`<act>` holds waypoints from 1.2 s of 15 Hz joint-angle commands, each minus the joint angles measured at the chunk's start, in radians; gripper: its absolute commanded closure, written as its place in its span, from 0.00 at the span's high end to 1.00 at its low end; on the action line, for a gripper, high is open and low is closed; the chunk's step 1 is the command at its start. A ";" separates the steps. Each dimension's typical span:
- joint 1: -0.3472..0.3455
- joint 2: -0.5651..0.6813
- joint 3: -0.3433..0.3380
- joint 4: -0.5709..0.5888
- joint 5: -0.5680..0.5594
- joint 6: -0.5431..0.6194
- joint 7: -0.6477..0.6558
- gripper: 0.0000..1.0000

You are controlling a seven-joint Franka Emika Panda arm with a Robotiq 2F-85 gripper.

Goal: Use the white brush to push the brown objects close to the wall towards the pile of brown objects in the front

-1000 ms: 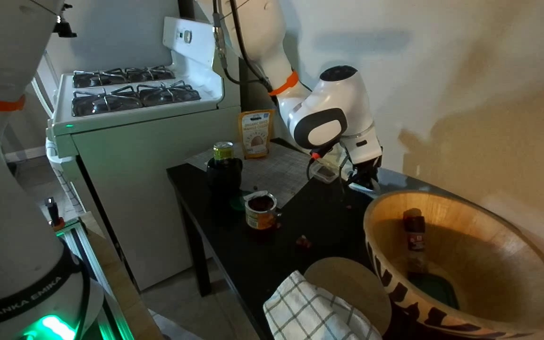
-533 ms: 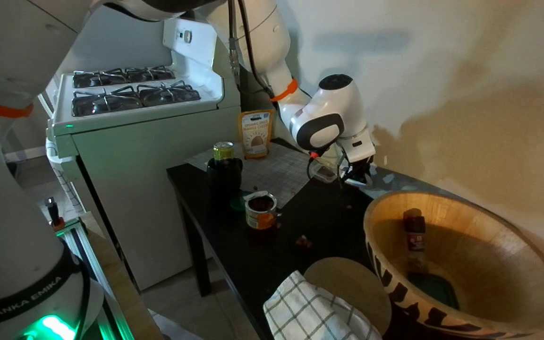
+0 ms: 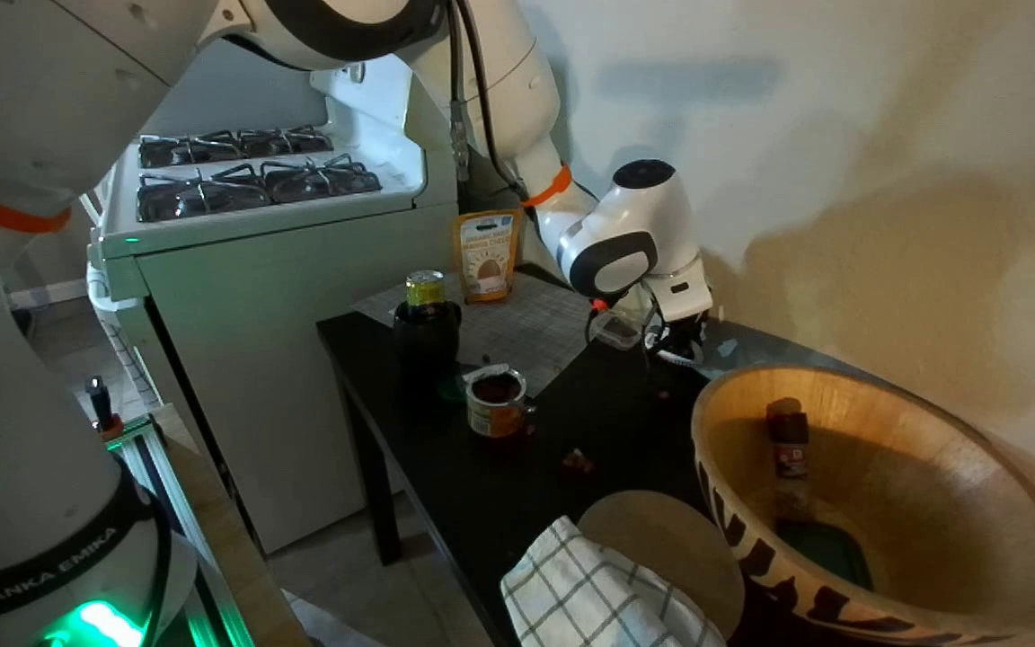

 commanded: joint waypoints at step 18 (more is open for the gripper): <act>0.000 -0.265 -0.097 -0.274 -0.051 0.051 0.044 0.06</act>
